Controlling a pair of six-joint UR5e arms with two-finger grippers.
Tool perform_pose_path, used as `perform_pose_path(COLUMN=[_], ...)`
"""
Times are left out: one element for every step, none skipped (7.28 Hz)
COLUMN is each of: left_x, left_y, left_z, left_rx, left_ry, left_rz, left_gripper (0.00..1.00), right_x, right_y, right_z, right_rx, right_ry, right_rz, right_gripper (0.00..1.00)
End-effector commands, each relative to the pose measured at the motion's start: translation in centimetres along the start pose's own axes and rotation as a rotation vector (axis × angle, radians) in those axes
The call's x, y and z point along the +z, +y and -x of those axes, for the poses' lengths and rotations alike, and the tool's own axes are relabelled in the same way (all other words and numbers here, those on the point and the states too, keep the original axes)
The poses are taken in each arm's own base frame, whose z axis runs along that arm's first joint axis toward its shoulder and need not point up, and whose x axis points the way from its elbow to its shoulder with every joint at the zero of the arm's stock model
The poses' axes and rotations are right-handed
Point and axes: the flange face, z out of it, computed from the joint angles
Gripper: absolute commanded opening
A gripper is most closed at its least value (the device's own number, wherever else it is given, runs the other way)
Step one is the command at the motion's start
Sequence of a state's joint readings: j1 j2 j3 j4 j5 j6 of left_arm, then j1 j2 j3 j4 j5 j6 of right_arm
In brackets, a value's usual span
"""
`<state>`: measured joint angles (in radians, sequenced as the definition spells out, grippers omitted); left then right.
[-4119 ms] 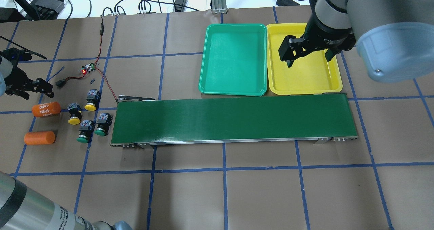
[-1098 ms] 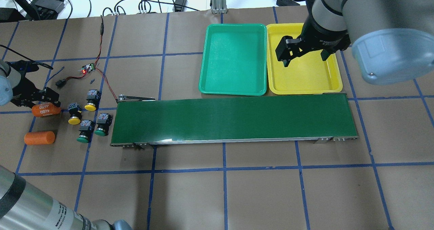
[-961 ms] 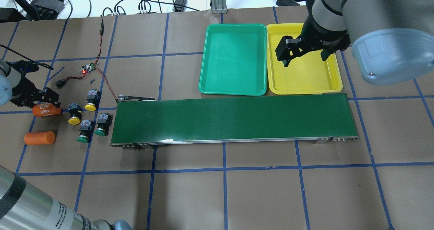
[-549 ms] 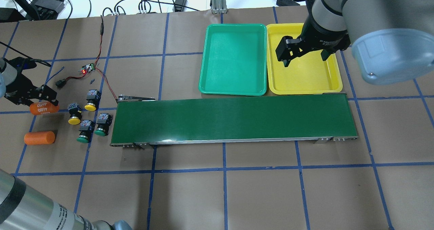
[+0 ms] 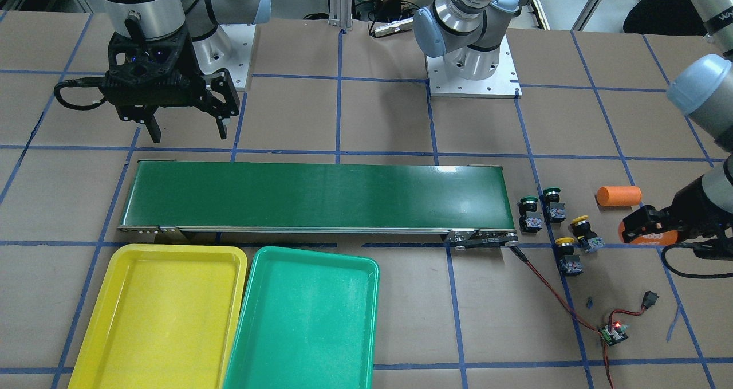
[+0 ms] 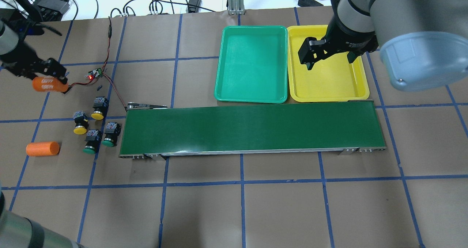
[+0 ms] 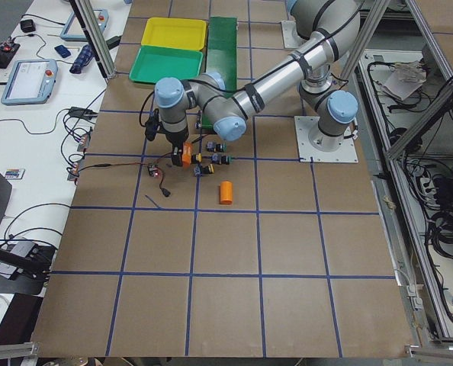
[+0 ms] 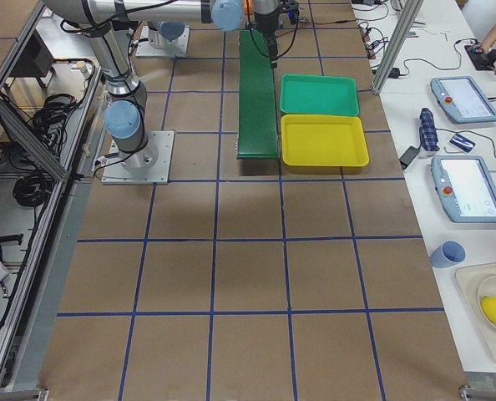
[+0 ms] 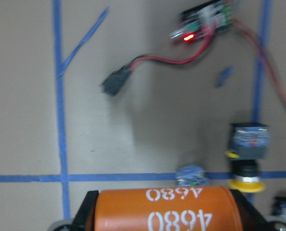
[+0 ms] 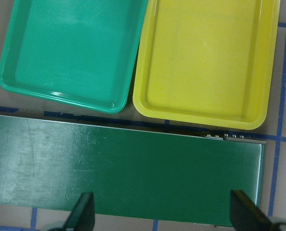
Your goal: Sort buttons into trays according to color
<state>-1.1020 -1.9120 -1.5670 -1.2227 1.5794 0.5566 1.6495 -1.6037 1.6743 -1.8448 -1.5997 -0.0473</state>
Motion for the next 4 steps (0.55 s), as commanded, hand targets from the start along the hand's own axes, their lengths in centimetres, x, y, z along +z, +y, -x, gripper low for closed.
perform_pose_path(left_x=[-1.4, -0.4, 1.8, 3.3], left_y=[-0.2, 0.4, 1.8, 3.5], left_z=[-10.5, -15.4, -19.4, -21.0], left_rx=[0.009, 0.036, 0.019, 0.029], left_ry=[0.027, 0.038, 0.048, 0.054], left_rz=[0.038, 0.065, 0.11, 0.141], left_gripper=[0.0, 0.0, 0.0, 0.0], right_x=[-0.6, -0.7, -0.7, -0.3], right_y=[-0.5, -0.6, -0.9, -1.4], right_z=[-0.1, 0.0, 0.1, -0.4], right_rx=[-0.004, -0.006, -0.006, 0.001], right_ry=[0.004, 0.001, -0.006, 0.004], right_rz=[-0.051, -0.054, -0.056, -0.048], right_gripper=[1.0, 1.0, 1.0, 1.0])
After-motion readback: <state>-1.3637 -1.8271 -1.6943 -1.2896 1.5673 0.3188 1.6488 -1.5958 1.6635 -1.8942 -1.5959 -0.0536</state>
